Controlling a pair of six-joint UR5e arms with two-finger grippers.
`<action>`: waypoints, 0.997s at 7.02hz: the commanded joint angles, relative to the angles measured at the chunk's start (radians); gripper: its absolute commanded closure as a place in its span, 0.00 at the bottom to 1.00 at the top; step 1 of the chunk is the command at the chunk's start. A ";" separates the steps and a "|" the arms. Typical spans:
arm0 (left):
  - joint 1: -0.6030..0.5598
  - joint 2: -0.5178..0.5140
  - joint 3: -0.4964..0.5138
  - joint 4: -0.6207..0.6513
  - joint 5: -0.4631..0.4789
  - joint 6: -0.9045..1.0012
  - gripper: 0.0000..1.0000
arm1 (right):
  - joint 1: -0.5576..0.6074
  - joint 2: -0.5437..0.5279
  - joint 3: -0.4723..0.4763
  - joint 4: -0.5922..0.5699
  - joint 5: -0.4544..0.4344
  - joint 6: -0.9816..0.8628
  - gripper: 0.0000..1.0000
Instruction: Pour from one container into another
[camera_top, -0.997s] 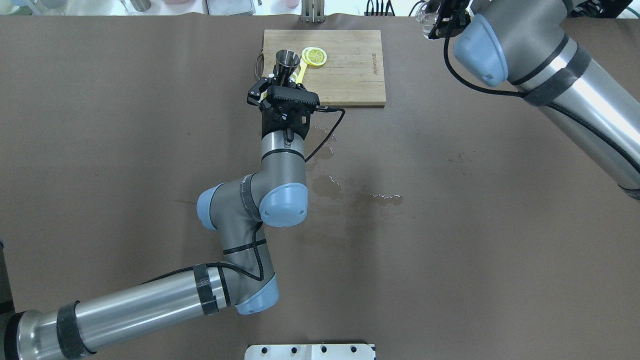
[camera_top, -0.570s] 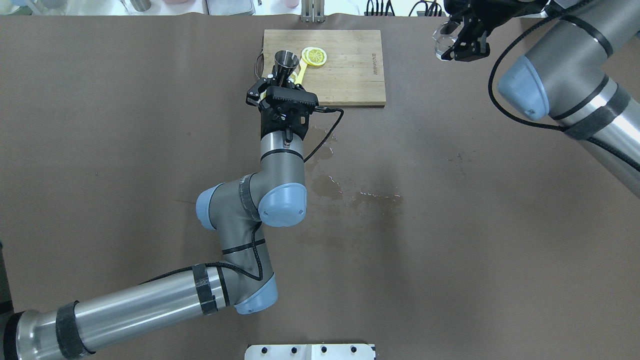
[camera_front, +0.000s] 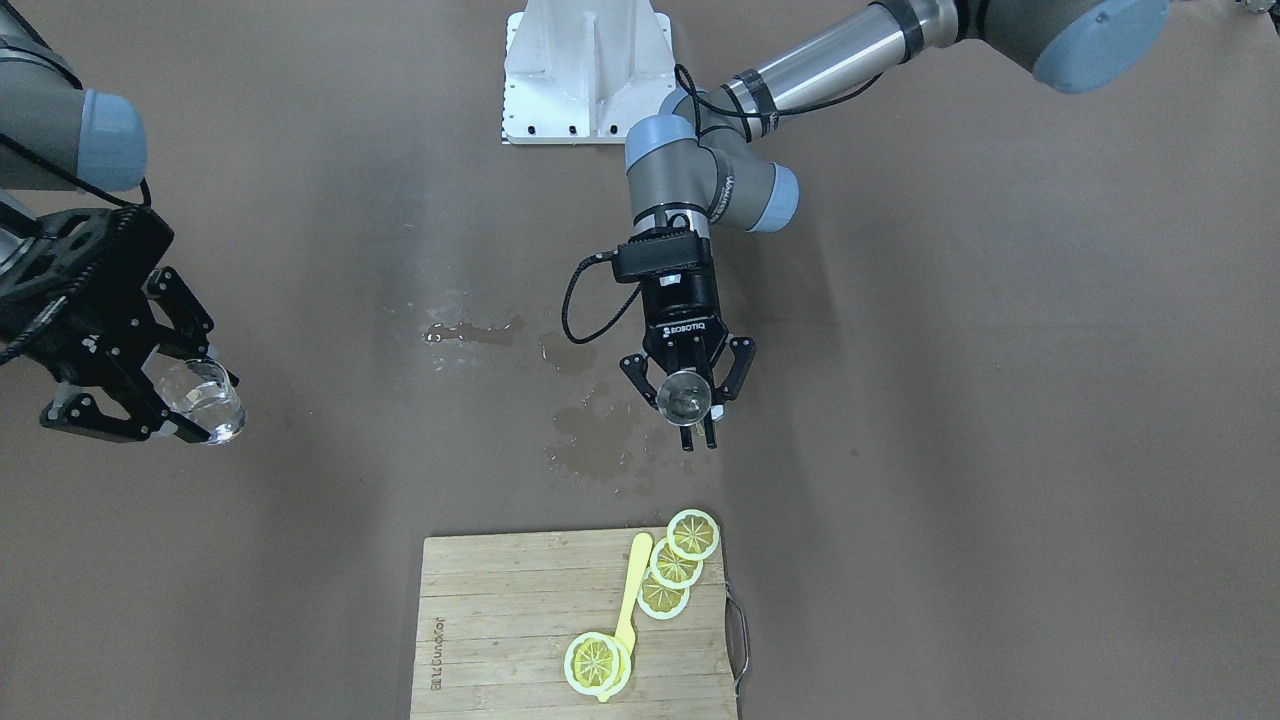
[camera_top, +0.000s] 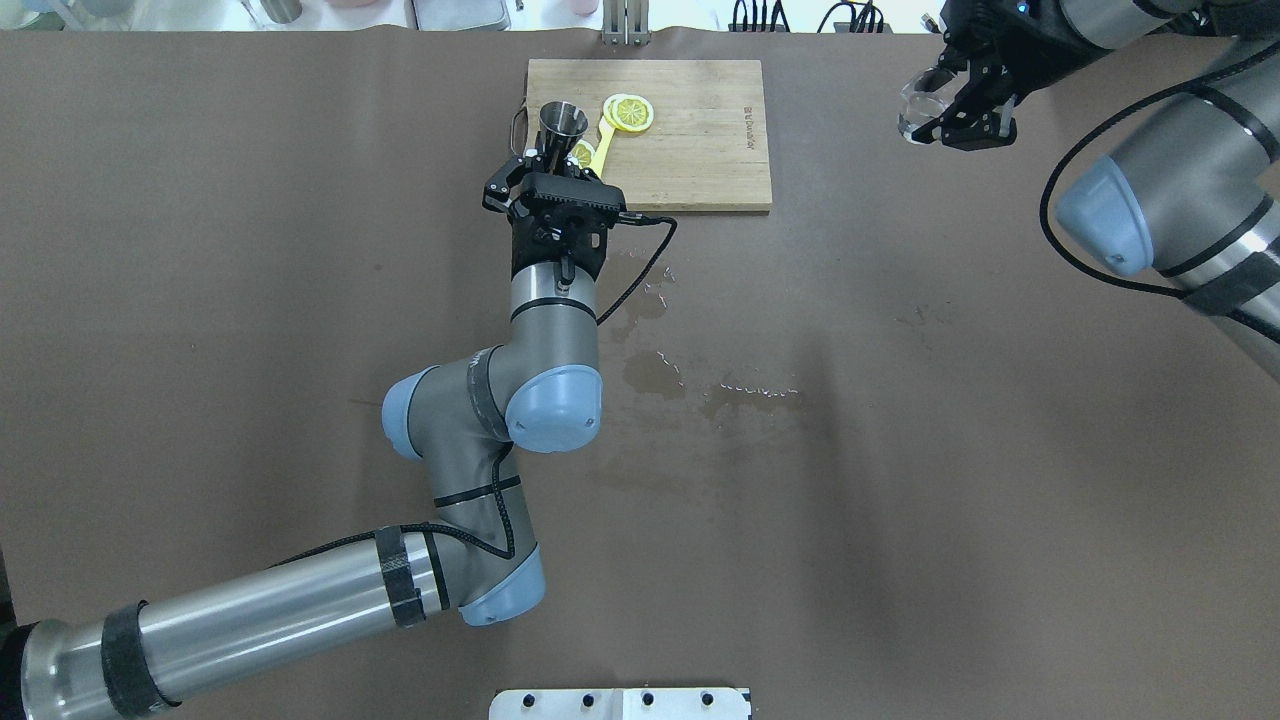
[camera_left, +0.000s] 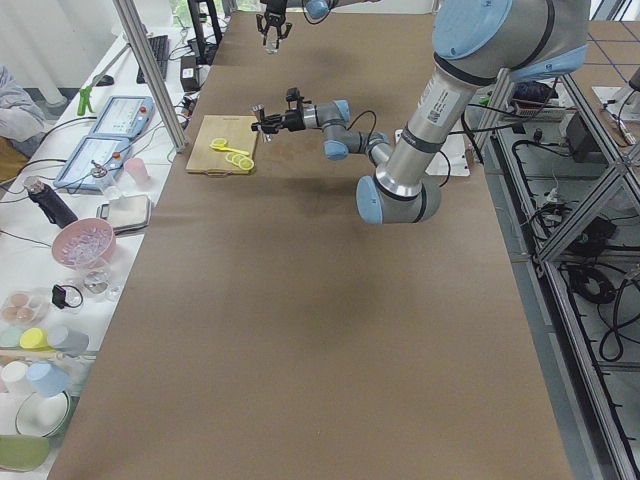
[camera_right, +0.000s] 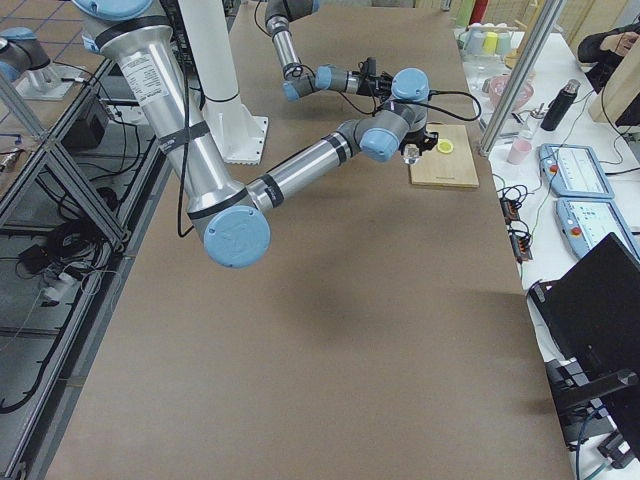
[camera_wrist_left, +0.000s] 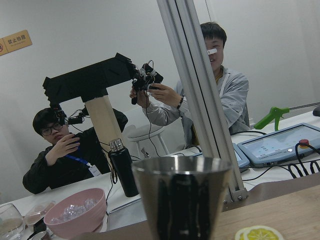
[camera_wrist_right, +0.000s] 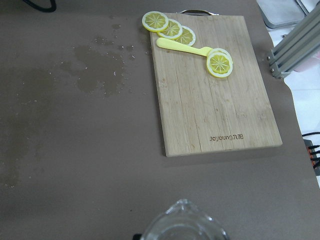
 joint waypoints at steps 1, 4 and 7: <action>-0.004 0.097 -0.002 -0.152 -0.007 0.000 1.00 | 0.048 -0.090 -0.043 0.141 0.103 0.027 1.00; -0.102 0.290 -0.140 -0.302 -0.147 0.015 1.00 | 0.059 -0.129 -0.334 0.597 0.221 0.033 1.00; -0.117 0.486 -0.159 -0.412 -0.151 -0.001 1.00 | 0.037 -0.124 -0.464 0.727 0.280 -0.012 1.00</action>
